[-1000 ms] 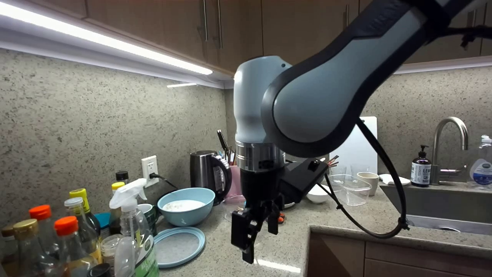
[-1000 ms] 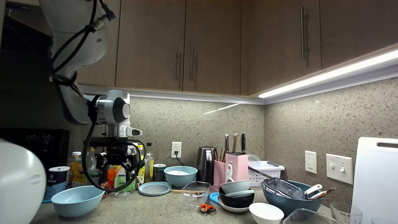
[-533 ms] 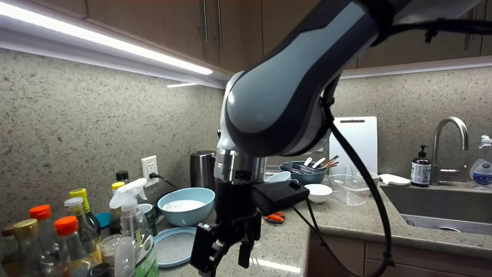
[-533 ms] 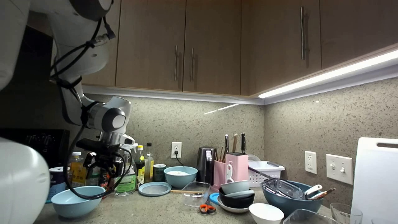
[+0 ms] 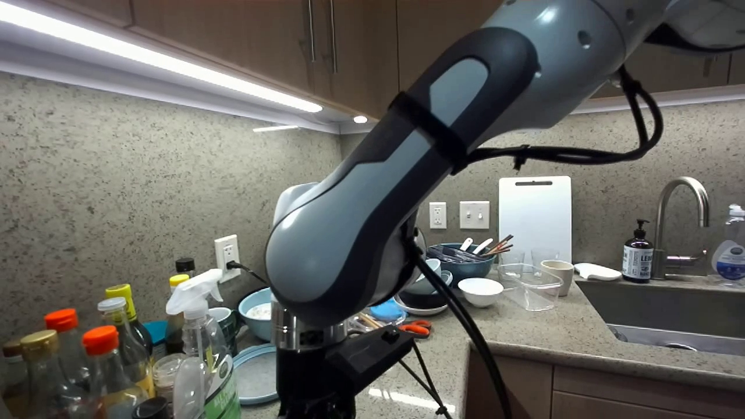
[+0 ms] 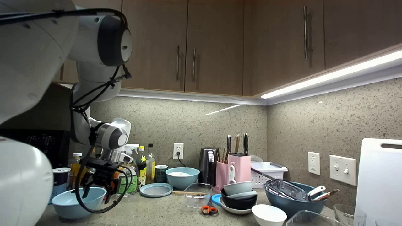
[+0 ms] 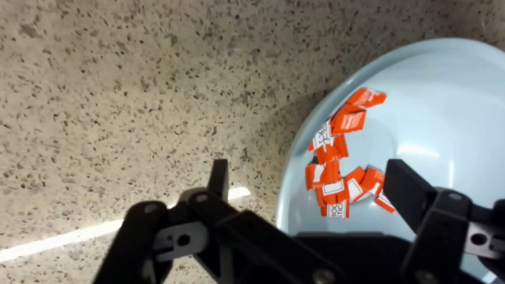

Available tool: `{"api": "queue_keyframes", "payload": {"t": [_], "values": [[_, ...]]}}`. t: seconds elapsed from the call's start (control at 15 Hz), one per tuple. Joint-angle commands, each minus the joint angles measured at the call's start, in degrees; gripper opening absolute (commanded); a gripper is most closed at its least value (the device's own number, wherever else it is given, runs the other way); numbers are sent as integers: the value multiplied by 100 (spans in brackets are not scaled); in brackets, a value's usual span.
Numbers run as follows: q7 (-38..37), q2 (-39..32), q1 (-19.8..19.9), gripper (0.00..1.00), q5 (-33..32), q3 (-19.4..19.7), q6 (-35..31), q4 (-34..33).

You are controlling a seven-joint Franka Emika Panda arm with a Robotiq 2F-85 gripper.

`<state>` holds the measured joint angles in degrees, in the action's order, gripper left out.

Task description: Move the blue bowl on the left to the right, move the glass bowl on the right to the left

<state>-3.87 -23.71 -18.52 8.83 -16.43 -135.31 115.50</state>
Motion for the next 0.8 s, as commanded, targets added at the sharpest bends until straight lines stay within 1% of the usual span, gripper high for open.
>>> {"api": "queue_keyframes", "payload": {"t": [0.0,0.07,0.13,0.2,0.33,0.67,0.73], "values": [[-176,-517,-214,75,-362,104,443,-721],[-167,-621,-250,73,-403,116,513,-866],[-160,-700,-287,67,-432,131,572,-991],[-151,-772,-322,58,-459,143,602,-1102],[-107,-853,-364,46,-467,157,632,-1253],[-167,-766,-474,13,-776,292,490,-1290],[-165,-732,-478,8,-843,309,481,-1277]]}}
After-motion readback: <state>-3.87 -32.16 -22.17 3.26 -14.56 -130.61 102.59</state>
